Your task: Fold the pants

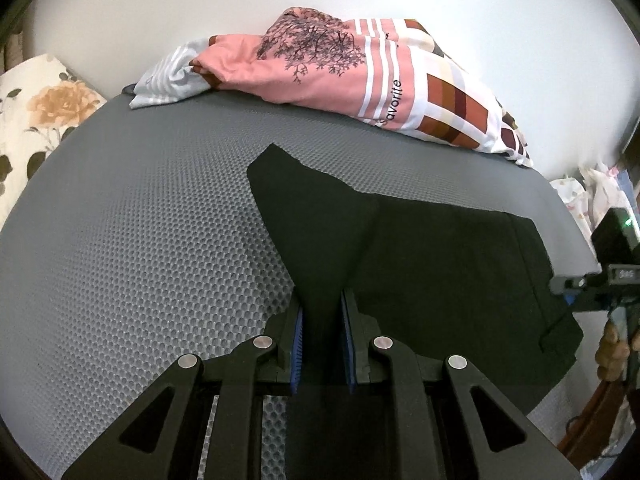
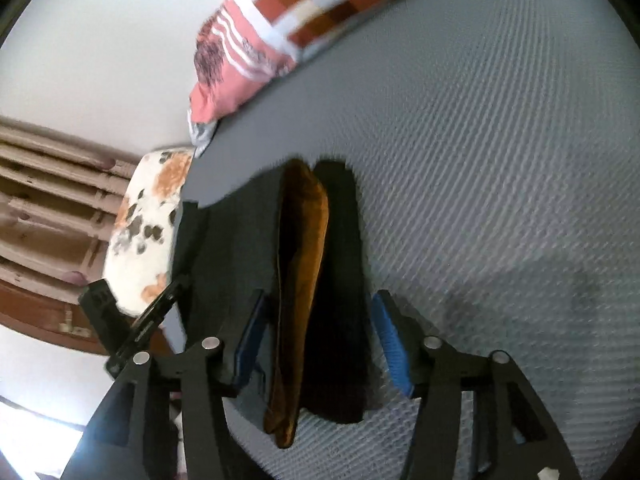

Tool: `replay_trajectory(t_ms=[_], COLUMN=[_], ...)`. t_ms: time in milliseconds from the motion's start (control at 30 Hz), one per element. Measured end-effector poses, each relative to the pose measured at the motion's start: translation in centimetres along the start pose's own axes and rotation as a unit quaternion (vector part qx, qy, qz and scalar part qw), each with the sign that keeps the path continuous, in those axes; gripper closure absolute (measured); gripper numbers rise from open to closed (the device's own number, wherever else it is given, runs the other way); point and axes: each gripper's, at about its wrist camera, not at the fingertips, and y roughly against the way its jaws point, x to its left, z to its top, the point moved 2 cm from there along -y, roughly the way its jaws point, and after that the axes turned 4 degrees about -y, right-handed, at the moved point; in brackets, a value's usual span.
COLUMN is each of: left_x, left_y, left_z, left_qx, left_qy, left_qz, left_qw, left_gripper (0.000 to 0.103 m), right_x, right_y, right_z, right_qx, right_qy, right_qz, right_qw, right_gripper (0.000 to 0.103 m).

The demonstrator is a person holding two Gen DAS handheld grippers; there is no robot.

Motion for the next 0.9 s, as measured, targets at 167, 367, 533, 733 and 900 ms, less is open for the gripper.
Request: replay_trajectory(t_ms=[167, 367, 533, 733, 900], left_x=[0.6, 2.0, 2.4, 2.2, 1.7], left_y=[-0.4, -1.1, -2.2, -2.8, -1.4], left_z=[-0.2, -0.5, -1.1, -0.6, -0.1], left_qx=[0.009, 0.032, 0.054, 0.053, 0.027], left_qy=[0.009, 0.031, 0.025, 0.032, 0.021], left_qz=[-0.023, -0.091, -0.128, -0.123, -0.110], left_qw=[0.9996, 0.9949, 0.9900, 0.9905, 0.9934], left_gripper=[0.083, 0.052, 0.048, 0.071, 0.087], right_x=[0.5, 2.2, 3.0, 1.8, 1.4], right_y=[-2.0, -3.5, -3.5, -3.1, -2.2], right_z=[-0.1, -0.1, -0.3, -0.6, -0.8], right_qx=[0.023, 0.036, 0.032, 0.025, 0.022], right_qy=[-0.011, 0.048, 0.066, 0.039, 0.013], right_qz=[0.033, 0.017, 0.015, 0.042, 0.077], right_qw=[0.999, 0.998, 0.997, 0.998, 0.997], right_gripper=[0.046, 0.077, 0.079, 0.079, 0.081])
